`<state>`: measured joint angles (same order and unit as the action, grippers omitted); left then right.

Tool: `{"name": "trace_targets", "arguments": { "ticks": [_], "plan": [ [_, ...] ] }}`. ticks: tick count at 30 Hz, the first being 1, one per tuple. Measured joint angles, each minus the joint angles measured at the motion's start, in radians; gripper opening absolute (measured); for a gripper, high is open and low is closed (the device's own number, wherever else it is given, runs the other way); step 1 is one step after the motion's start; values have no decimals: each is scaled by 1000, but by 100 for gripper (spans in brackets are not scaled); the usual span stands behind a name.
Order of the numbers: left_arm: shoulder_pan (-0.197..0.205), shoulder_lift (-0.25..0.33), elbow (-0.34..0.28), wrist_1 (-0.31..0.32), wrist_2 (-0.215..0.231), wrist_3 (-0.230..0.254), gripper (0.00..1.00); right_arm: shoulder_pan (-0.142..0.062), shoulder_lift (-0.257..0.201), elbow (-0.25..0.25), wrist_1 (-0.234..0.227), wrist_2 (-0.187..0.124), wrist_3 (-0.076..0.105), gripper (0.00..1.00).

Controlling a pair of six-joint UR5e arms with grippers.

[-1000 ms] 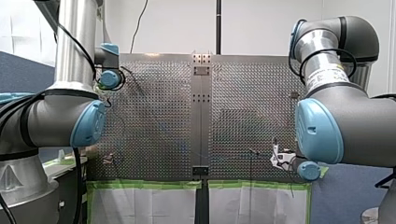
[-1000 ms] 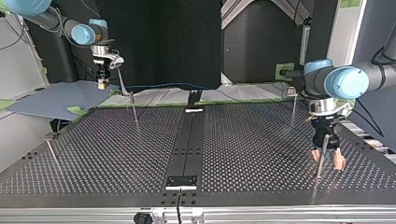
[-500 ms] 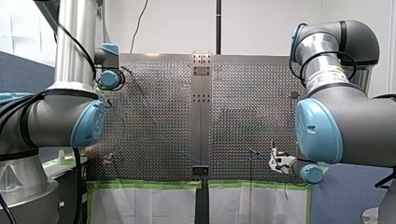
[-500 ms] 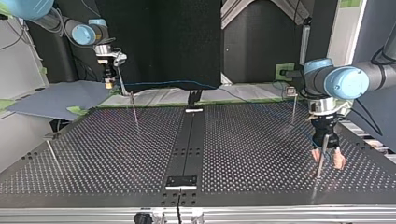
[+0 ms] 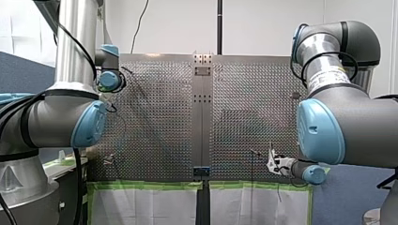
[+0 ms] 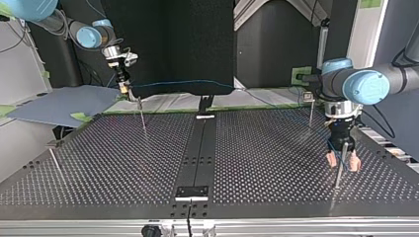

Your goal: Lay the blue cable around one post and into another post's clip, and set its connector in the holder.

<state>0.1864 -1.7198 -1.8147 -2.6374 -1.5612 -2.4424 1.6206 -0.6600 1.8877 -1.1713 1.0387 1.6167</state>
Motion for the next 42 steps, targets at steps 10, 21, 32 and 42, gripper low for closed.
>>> {"name": "trace_targets", "arguments": {
  "ticks": [10,21,32,42],
  "plan": [
    [6,15,-21,-57,-34,-93,100,6,1,0,2,-99,-1,0],
    [15,103,-91,-89,-54,-67,100,6,1,0,1,-206,0,0],
    [33,219,-135,-191,-157,47,100,9,1,0,2,-316,2,0],
    [27,315,-53,-286,-193,142,100,13,1,0,-2,-396,8,0]
  ]
}}
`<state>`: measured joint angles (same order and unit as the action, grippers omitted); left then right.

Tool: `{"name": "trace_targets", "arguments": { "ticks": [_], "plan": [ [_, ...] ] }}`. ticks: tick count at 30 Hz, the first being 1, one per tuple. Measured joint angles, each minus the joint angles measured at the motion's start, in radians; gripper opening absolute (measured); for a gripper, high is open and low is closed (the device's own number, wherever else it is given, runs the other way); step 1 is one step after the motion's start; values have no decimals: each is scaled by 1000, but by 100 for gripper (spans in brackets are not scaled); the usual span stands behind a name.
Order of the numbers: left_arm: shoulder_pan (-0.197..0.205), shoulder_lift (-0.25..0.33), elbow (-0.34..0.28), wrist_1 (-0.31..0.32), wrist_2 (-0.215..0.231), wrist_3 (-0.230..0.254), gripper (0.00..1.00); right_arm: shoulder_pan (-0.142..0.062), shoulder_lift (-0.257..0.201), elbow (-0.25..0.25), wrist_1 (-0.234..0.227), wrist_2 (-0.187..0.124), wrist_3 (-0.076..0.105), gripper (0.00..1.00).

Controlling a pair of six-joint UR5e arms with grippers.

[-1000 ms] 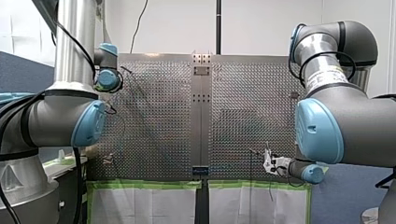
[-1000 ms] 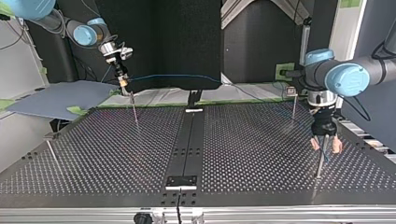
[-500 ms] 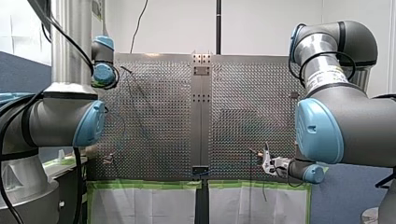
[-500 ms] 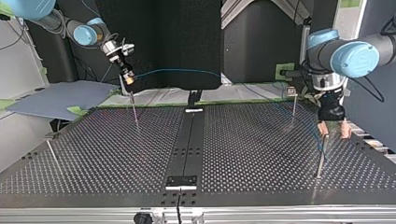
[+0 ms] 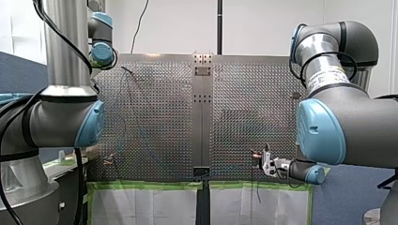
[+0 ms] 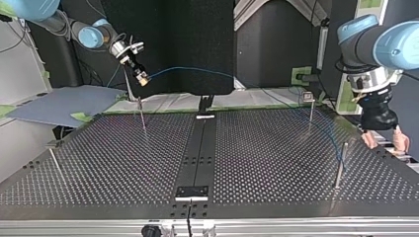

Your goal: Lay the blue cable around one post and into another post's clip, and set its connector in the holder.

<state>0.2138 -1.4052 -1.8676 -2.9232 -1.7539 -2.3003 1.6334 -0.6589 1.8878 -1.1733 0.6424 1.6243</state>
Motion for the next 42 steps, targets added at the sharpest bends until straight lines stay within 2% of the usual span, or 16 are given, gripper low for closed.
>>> {"name": "trace_targets", "arguments": {
  "ticks": [3,8,11,18,24,28,32,42],
  "plan": [
    [-1,29,29,-29,-26,29,100,0,0,0,-1,2,1,0],
    [-5,66,76,-75,-57,76,100,-9,0,0,4,37,0,0],
    [-11,75,104,-103,-47,104,100,-17,0,0,8,63,-1,0],
    [-28,77,175,-175,7,175,100,-30,0,0,15,137,-4,0],
    [-51,77,233,-235,13,236,100,-40,0,0,23,196,-10,0],
    [-64,74,247,-277,6,278,100,-43,0,0,27,232,-12,0],
    [-79,65,249,-321,3,321,100,-43,0,0,28,242,-13,0],
    [-112,43,250,-433,-1,434,100,-44,0,0,29,244,-13,0]
  ]
}}
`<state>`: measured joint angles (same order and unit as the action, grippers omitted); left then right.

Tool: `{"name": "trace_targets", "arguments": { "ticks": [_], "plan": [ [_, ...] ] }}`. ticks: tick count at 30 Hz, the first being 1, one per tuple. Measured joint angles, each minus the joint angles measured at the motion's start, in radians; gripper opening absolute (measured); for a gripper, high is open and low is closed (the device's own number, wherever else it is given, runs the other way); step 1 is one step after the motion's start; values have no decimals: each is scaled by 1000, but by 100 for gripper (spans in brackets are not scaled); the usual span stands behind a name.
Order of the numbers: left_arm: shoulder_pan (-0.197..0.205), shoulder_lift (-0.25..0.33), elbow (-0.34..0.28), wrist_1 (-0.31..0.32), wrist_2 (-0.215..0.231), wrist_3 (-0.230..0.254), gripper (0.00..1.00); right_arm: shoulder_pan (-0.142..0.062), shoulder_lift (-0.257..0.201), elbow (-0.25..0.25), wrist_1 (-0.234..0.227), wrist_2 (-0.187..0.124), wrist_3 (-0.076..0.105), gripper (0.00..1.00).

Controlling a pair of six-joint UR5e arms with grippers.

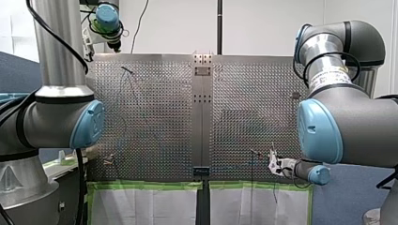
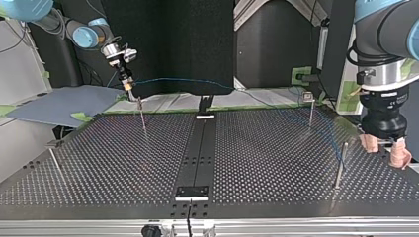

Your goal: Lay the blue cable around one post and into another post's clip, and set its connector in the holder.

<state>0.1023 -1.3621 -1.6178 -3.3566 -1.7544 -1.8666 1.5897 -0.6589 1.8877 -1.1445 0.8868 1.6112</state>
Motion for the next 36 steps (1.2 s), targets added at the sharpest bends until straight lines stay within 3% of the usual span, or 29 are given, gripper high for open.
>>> {"name": "trace_targets", "arguments": {
  "ticks": [9,18,36],
  "plan": [
    [-15,0,0,-70,16,96,100,0,0,0,-3,-3,2,0],
    [-19,-1,0,-50,54,183,100,0,1,0,-2,-3,3,0],
    [-21,-1,0,-41,66,354,100,-1,1,0,0,-5,6,0]
  ]
}}
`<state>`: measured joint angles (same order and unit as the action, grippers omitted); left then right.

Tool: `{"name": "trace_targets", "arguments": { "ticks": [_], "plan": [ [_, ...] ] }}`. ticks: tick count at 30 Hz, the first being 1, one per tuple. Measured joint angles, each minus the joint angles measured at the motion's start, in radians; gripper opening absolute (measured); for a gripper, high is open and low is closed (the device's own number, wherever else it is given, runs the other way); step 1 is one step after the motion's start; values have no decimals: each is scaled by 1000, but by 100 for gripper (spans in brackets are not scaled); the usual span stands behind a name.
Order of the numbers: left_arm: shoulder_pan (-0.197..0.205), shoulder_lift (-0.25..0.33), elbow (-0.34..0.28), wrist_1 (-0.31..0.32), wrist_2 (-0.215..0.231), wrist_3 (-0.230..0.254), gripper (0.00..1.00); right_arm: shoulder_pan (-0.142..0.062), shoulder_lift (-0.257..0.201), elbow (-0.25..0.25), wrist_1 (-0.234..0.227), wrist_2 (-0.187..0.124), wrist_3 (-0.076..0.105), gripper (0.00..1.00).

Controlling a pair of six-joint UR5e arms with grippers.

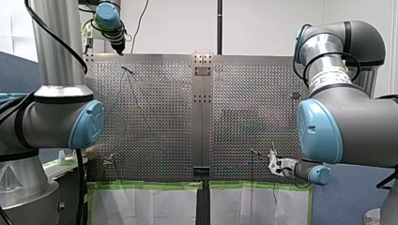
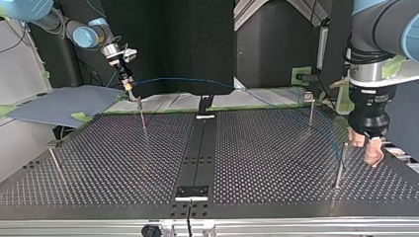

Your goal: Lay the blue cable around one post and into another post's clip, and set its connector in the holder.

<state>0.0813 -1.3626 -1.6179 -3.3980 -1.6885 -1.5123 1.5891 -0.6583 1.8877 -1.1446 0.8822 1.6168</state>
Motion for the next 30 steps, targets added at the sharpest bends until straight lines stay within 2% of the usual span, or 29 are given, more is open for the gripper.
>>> {"name": "trace_targets", "arguments": {
  "ticks": [24,30],
  "plan": [
    [-1,0,0,-1,-8,237,100,1,0,0,8,0,-6,0],
    [-1,0,0,-1,-13,274,100,1,0,0,8,0,-6,0]
  ]
}}
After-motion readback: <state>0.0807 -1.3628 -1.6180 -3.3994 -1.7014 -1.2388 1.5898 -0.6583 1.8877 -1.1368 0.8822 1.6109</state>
